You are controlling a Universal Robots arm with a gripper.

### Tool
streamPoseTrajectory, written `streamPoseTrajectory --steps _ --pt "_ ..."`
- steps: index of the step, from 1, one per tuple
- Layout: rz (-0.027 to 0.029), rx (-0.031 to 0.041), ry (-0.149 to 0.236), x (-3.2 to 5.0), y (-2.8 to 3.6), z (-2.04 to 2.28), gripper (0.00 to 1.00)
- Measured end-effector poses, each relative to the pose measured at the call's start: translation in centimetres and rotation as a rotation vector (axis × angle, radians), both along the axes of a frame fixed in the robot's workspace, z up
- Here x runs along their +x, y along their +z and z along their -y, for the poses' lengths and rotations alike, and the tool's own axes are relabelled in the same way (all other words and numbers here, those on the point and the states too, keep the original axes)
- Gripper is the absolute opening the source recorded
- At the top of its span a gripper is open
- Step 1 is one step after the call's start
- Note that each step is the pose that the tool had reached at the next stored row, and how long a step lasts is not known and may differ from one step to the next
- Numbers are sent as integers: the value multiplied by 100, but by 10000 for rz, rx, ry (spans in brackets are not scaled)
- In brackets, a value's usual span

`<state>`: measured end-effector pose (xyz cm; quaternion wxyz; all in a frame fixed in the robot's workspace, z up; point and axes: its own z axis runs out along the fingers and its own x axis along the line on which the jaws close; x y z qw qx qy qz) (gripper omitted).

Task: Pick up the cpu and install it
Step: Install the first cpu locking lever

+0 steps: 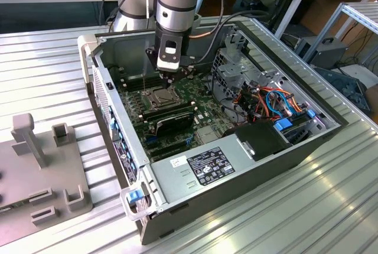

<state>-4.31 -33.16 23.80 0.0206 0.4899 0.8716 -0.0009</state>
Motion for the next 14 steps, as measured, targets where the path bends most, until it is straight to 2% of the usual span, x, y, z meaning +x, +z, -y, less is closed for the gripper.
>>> streamPoseTrajectory --steps 3,14 --pt "0 -1 347 0 0 0 11" --pt "0 0 365 0 0 0 11"
